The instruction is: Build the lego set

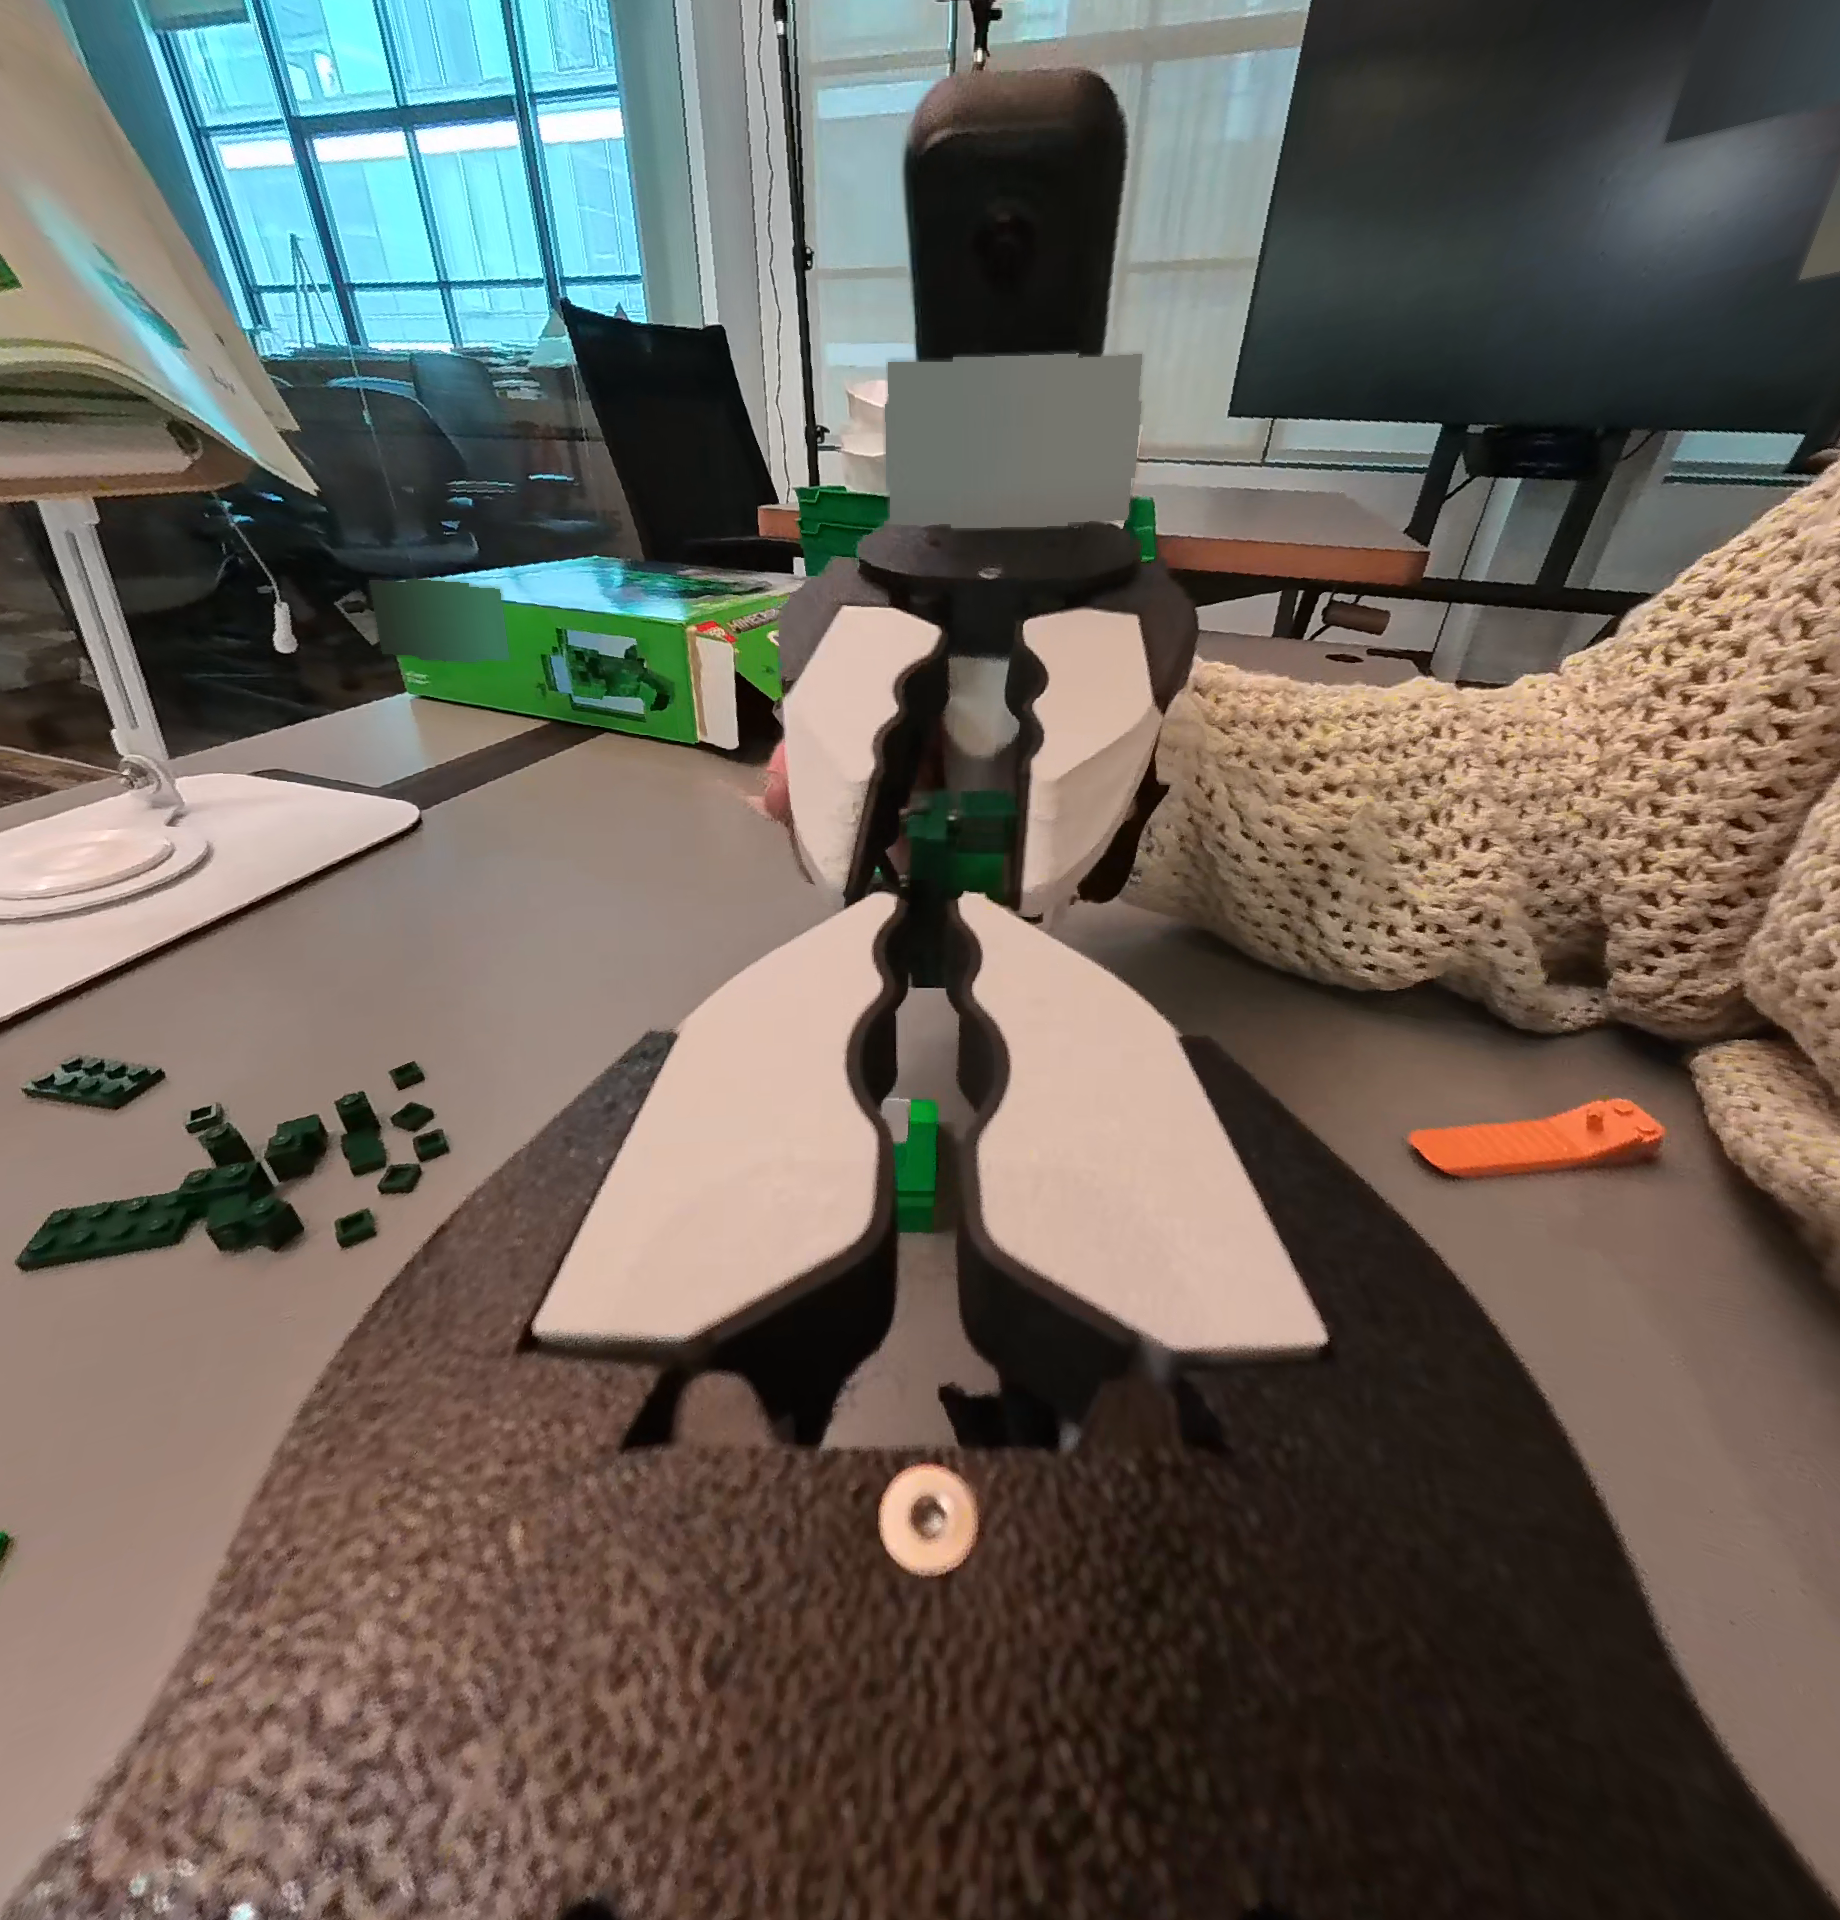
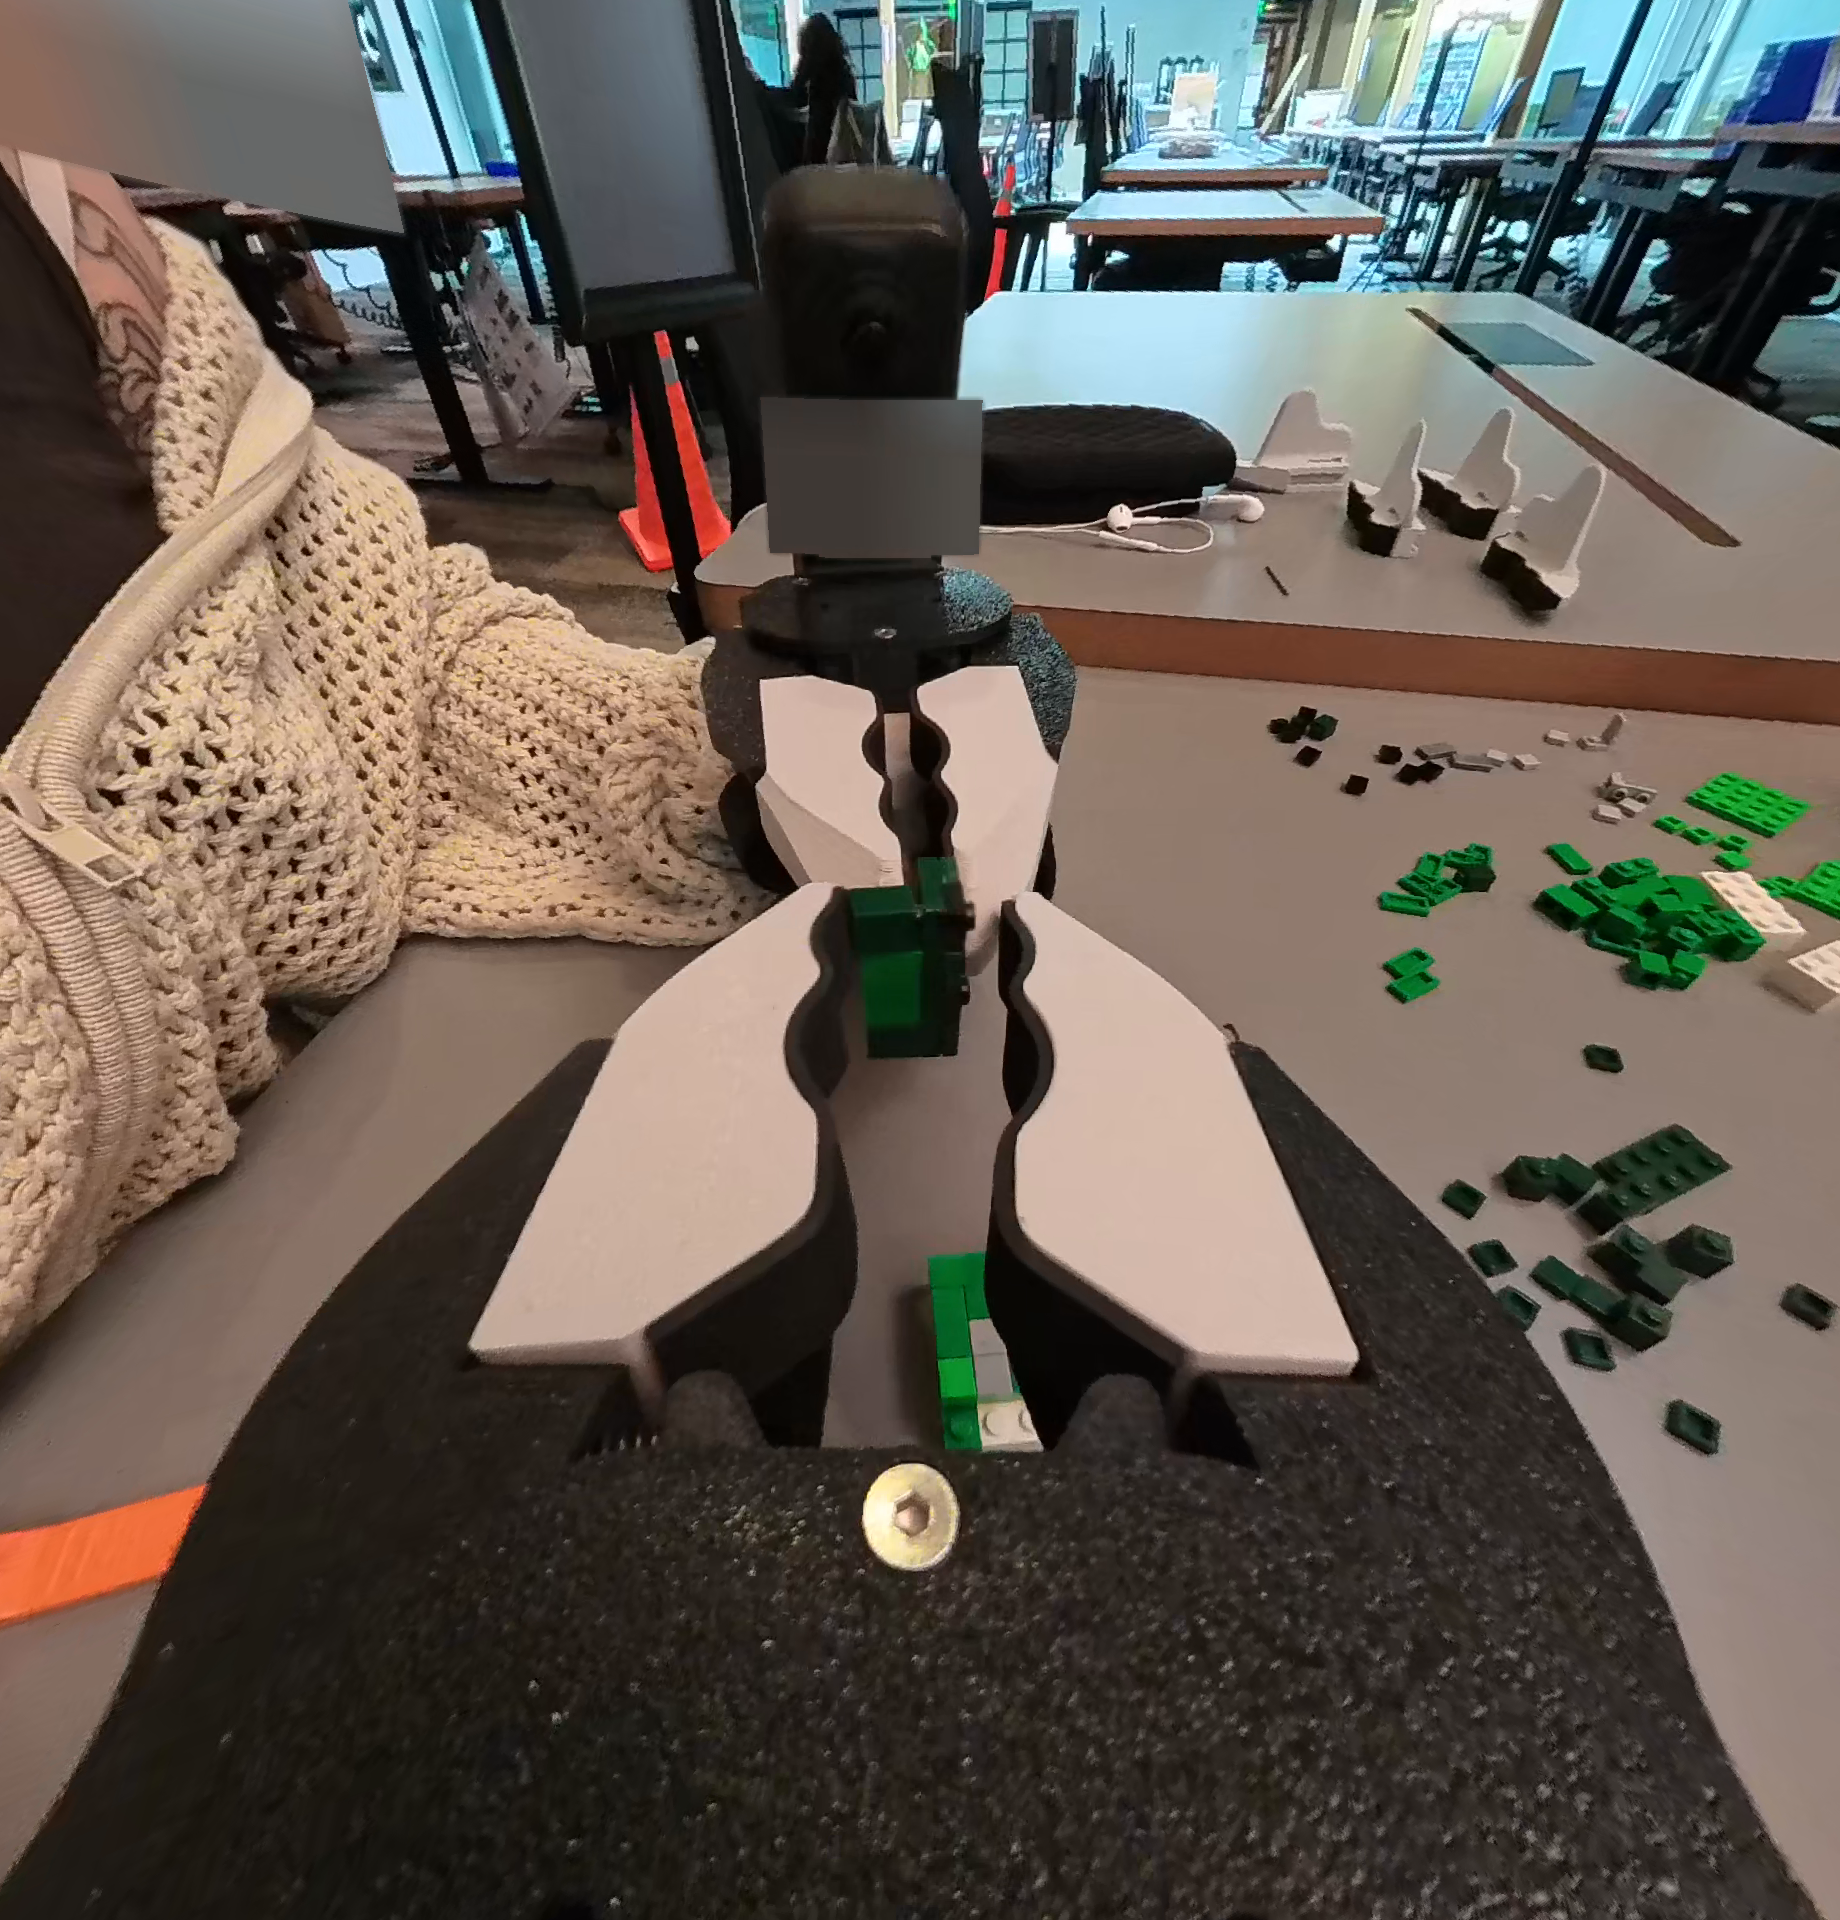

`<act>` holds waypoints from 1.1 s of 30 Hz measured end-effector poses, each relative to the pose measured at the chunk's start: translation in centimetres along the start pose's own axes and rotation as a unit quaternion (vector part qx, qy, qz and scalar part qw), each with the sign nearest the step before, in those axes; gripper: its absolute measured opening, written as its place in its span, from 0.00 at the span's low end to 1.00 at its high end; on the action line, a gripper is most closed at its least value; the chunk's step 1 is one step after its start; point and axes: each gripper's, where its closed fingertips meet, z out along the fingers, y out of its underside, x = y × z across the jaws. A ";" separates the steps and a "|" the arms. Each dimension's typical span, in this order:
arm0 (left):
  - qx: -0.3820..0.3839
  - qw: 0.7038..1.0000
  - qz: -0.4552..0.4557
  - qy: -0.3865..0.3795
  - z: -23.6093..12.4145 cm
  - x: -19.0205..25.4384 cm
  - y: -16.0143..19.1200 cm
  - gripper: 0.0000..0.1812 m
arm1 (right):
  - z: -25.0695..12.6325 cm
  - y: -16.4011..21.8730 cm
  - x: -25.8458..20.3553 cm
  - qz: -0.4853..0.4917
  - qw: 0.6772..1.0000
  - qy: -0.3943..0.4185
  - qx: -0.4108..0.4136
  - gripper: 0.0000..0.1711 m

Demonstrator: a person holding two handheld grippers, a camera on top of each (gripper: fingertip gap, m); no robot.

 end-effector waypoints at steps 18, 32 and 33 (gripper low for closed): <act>0.005 0.998 0.045 0.033 0.2 1.4 0.3 0.04 | -0.5 0.3 -1.2 -0.017 0.999 -0.027 0.010 0.11; 0.012 0.997 0.059 0.054 0.2 2.1 0.2 0.03 | -0.9 0.0 -2.1 0.007 0.998 -0.064 0.014 0.16; 0.013 0.997 0.059 0.053 0.1 2.0 0.1 0.03 | -0.9 0.0 -2.1 0.004 0.998 -0.064 0.015 0.14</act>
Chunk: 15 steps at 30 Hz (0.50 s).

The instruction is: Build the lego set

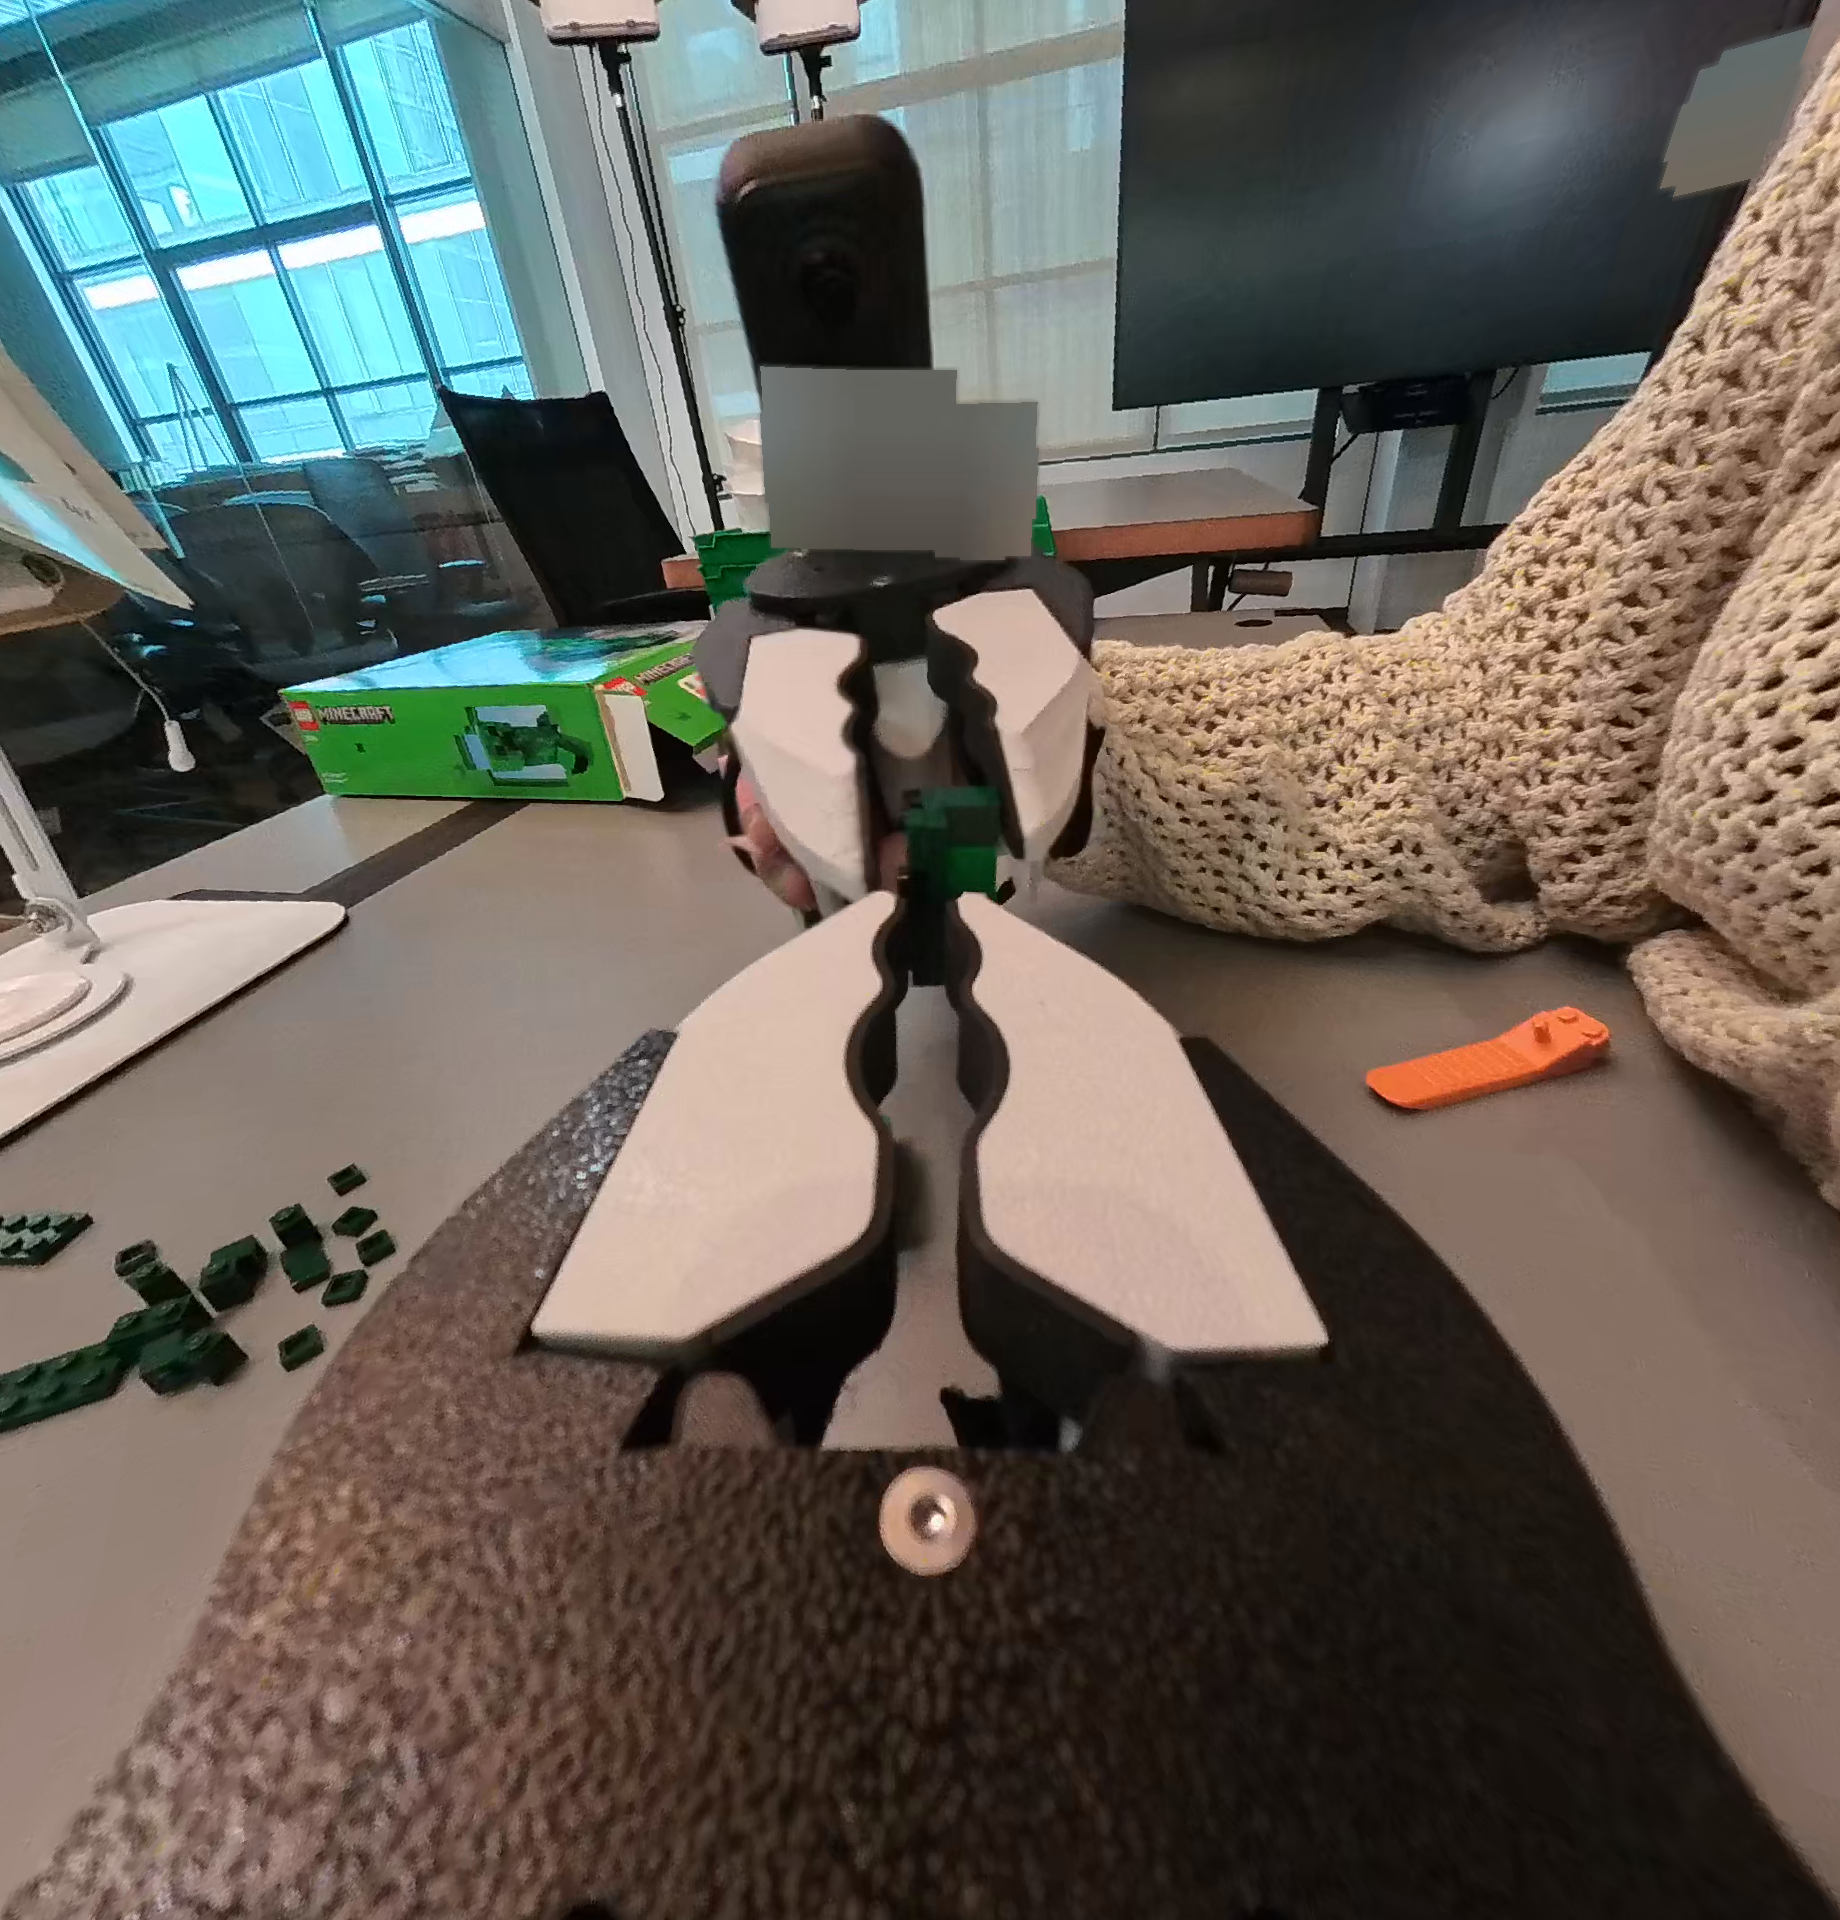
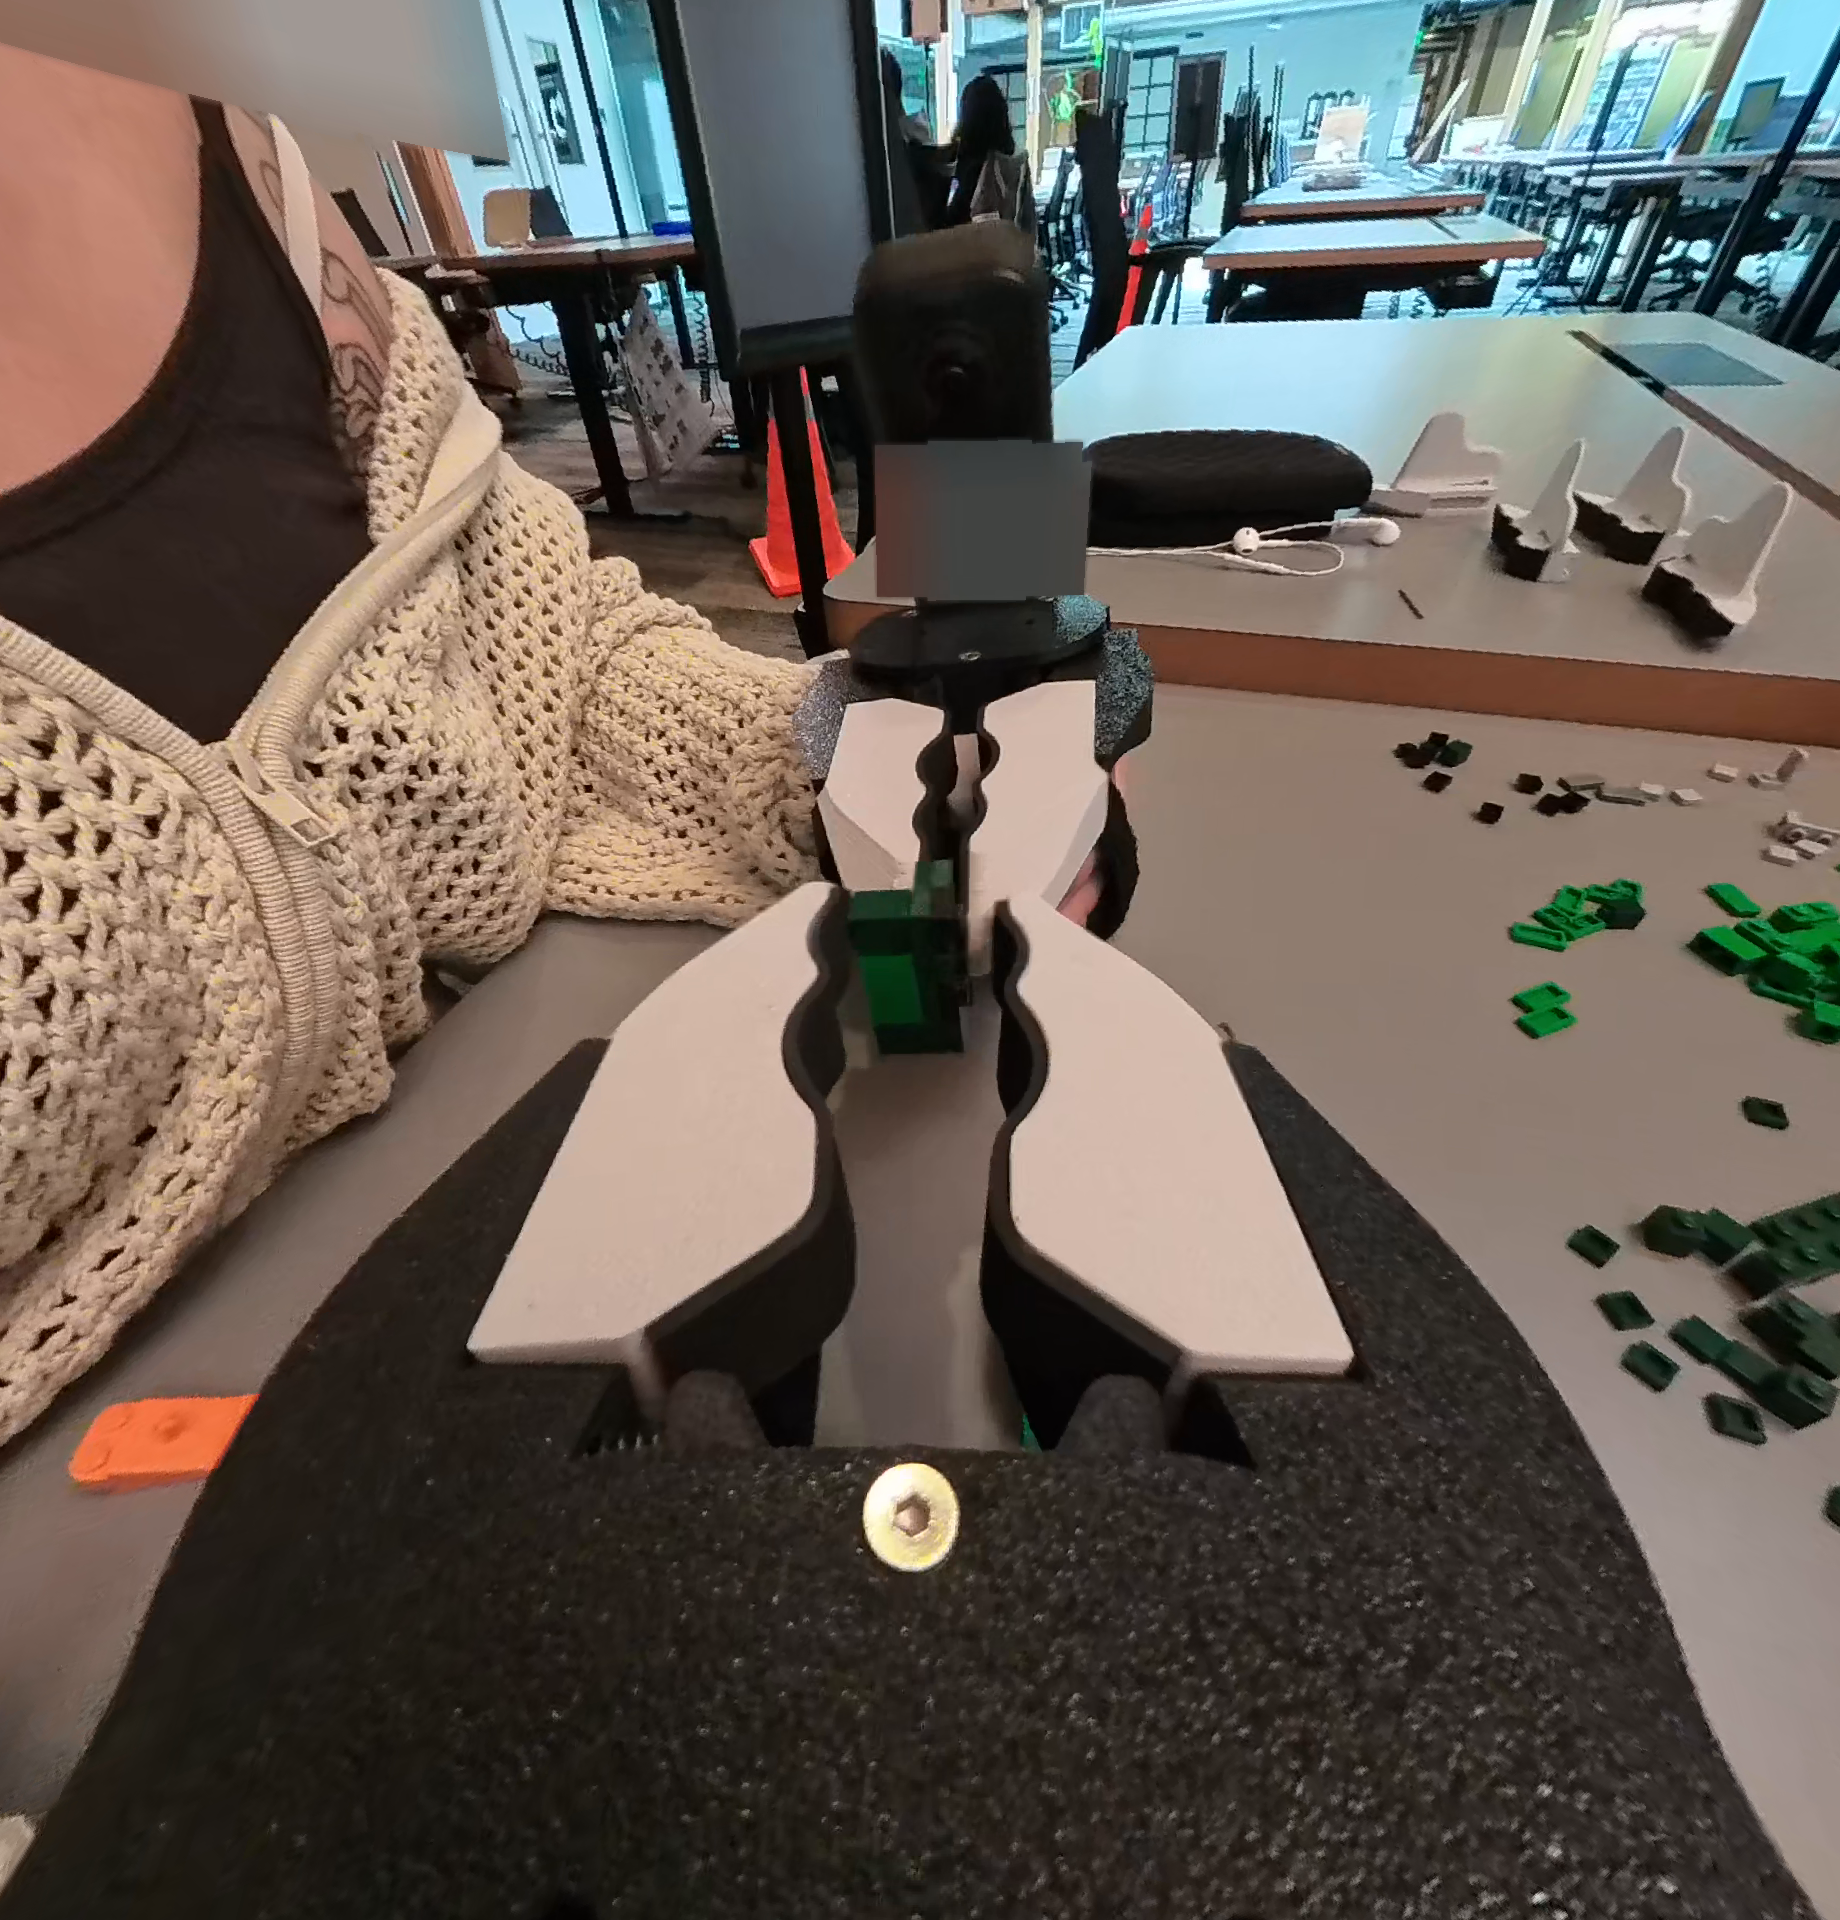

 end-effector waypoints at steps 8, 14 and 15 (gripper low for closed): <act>0.007 1.000 -0.013 -0.001 0.0 -0.1 -0.2 0.04 | 0.0 -0.2 0.0 -0.005 1.000 0.000 0.009 0.11; -0.005 0.990 0.097 -0.103 -0.2 -1.9 -0.5 0.28 | -0.8 -0.2 2.6 0.152 0.987 0.019 0.039 0.11; -0.014 0.983 0.136 -0.119 -0.2 -1.9 -0.5 0.31 | -0.9 0.3 3.0 0.186 0.982 0.018 0.035 0.11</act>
